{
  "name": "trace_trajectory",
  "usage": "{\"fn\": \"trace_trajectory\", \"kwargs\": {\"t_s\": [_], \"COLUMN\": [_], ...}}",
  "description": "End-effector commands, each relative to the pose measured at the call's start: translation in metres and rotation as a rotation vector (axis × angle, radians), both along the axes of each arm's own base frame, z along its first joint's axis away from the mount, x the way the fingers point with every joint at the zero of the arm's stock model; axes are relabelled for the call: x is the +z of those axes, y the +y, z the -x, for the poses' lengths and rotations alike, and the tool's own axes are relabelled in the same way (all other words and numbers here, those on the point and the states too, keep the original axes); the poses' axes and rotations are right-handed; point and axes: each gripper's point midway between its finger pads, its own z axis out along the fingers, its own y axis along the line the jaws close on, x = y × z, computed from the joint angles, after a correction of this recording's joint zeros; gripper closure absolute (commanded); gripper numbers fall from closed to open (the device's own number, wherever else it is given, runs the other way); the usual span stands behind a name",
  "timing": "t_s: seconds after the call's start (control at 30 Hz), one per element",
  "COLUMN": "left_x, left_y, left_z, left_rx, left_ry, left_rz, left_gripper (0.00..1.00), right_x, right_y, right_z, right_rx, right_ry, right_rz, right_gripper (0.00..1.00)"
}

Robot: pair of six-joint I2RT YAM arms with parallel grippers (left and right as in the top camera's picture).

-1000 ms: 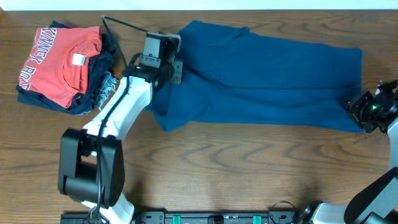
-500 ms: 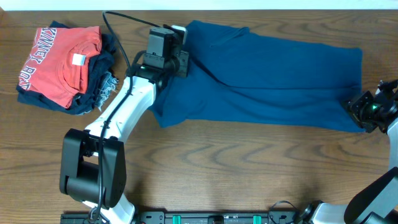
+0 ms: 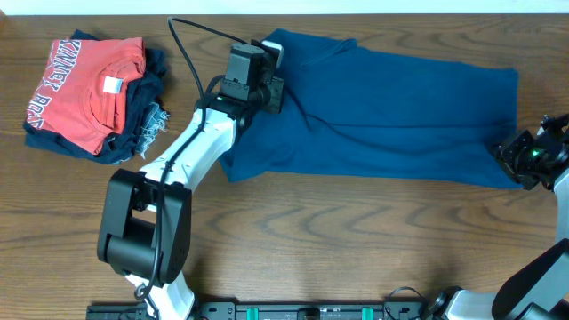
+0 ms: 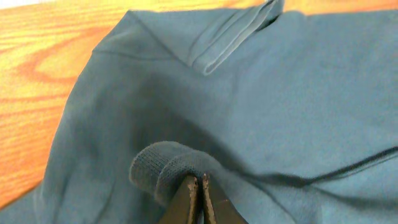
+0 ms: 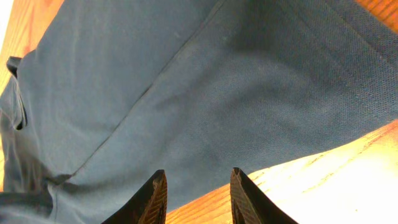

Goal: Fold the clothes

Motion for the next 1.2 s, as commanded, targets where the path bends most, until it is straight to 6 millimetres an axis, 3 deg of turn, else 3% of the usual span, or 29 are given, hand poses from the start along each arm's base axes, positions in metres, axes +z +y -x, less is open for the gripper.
{"fn": "trace_trajectory", "kwargs": {"t_s": [0.0, 0.27, 0.73, 1.17], "left_x": [0.006, 0.009, -0.017, -0.015], "left_y": [-0.016, -0.039, -0.082, -0.108], "left_z": [0.001, 0.008, 0.026, 0.034], "left_rx": [-0.048, -0.1, -0.201, -0.252], "left_ry": [-0.014, -0.026, 0.017, -0.012], "left_rz": [0.043, 0.062, 0.072, 0.085], "left_gripper": [0.94, 0.94, 0.94, 0.94], "right_x": [0.003, 0.003, 0.003, 0.003], "right_y": [-0.001, -0.001, -0.001, -0.001], "right_z": [-0.003, -0.004, -0.004, -0.004], "right_rx": [0.004, 0.004, 0.004, 0.004], "right_ry": [-0.01, -0.012, -0.013, -0.012], "right_rz": [0.013, 0.015, 0.015, 0.015], "right_gripper": [0.68, 0.67, 0.67, 0.67]}}
